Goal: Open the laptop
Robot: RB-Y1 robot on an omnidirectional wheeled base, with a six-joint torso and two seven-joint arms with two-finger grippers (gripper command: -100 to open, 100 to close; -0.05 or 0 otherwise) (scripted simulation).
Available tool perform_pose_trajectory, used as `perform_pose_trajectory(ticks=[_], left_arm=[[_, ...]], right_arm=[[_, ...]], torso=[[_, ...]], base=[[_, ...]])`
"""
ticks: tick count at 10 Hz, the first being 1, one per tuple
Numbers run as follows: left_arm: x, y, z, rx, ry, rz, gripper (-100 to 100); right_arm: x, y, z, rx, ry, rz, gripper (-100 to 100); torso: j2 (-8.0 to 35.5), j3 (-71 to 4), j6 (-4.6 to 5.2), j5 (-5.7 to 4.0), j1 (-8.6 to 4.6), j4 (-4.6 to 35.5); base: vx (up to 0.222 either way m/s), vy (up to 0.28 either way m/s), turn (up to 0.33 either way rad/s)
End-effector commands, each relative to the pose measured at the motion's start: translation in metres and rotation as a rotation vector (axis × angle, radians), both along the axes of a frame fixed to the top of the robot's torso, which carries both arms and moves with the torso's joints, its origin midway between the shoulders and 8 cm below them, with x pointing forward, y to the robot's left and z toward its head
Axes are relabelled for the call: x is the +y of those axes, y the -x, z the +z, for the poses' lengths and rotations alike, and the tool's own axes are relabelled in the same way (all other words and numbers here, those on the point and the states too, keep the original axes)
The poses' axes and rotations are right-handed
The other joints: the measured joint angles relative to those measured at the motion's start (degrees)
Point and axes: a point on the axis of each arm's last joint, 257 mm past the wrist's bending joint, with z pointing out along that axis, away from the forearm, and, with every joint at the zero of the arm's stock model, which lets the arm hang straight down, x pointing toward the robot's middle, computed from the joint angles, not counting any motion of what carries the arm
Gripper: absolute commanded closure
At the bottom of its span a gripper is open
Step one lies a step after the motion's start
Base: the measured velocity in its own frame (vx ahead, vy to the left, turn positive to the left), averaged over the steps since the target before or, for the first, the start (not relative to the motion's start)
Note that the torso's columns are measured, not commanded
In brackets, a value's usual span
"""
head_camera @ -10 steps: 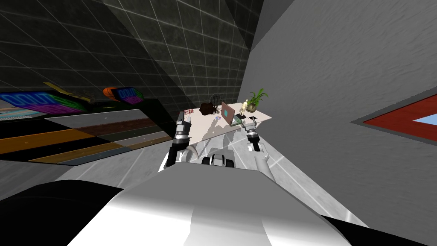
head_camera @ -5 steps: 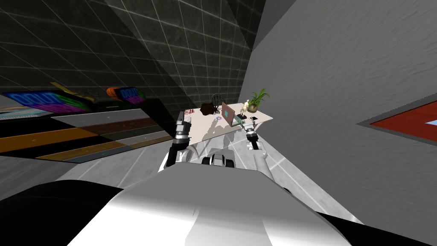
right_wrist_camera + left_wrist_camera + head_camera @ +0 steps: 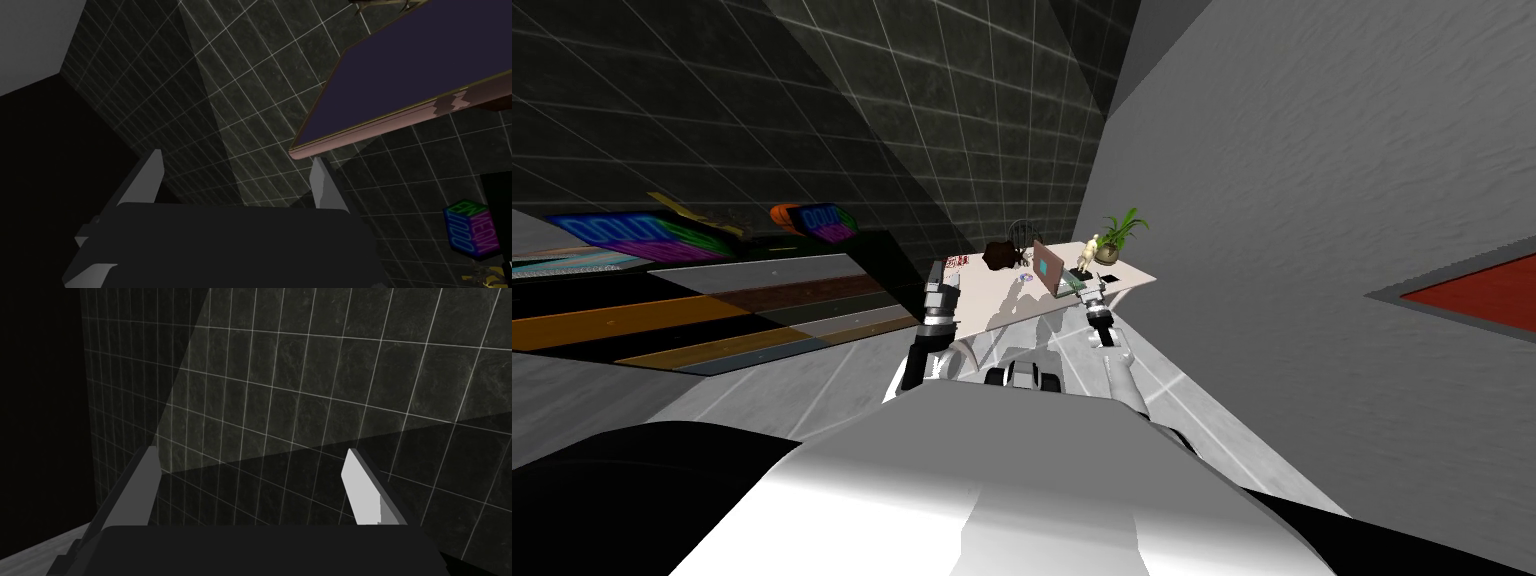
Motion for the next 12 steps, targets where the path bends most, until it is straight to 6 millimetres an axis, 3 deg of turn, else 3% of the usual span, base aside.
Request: perform_pose_trajectory(ticks=[1,9,12], left_arm=[[0.0,0.0,0.0,0.0,0.0,0.0,0],[0.0,0.0,0.0,0.0,0.0,0.0,0],[0.0,0.0,0.0,0.0,0.0,0.0,0]], right_arm=[[0.007,-0.01,-0.005,-0.005,0.076,-0.028,-100],[0.031,-0.027,-0.02,-0.016,0.233,-0.082,-100],[0.058,-0.034,-0.028,-0.017,0.265,-0.088,-100]], torso=[[0.01,0.0,0.01,0.0,0.0,0.0],[-0.01,-0.01,0.0,0.0,0.0,0.0],[0.0,0.0,0.0,0.0,0.01,0.0]], base=[[0.012,-0.003,0.047],[0.011,-0.005,0.03],[0.012,-0.004,0.031]])
